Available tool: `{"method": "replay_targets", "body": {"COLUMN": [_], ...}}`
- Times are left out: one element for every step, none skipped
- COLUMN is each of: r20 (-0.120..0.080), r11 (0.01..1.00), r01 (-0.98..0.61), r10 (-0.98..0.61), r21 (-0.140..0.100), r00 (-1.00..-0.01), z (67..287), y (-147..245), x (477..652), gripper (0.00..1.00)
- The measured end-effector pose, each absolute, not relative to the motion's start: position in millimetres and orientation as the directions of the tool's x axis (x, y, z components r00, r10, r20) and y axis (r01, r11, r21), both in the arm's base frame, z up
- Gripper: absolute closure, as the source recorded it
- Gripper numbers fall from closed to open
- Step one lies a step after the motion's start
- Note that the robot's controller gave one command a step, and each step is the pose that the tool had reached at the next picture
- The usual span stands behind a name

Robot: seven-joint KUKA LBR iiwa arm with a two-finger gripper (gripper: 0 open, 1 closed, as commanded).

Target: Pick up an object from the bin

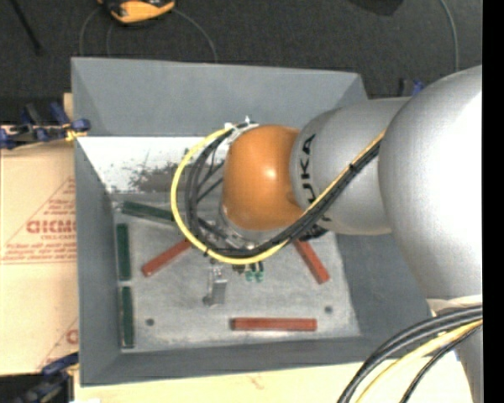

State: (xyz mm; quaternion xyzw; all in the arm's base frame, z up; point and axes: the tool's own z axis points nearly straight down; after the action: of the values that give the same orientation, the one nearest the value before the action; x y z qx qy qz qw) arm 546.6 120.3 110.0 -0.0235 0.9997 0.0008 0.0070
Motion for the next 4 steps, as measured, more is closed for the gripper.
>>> {"method": "replay_targets", "body": {"r20": [-0.004,-0.003,-0.003,-0.003], "r11": [1.000,1.000,0.999,0.999], "r01": [-0.029,-0.011,-0.034,-0.034], "r10": [-0.029,-0.011,-0.034,-0.034], "r21": [0.001,-0.001,0.000,0.000], "r00": [-1.000,-1.000,-0.999,-0.999], "z": [76.3,81.4,81.3,81.3], "y": [132.8,179.4,193.9,194.6], "x": [568.9,576.0,587.2,587.1], "gripper": [0.00,0.00,1.00,1.00]}}
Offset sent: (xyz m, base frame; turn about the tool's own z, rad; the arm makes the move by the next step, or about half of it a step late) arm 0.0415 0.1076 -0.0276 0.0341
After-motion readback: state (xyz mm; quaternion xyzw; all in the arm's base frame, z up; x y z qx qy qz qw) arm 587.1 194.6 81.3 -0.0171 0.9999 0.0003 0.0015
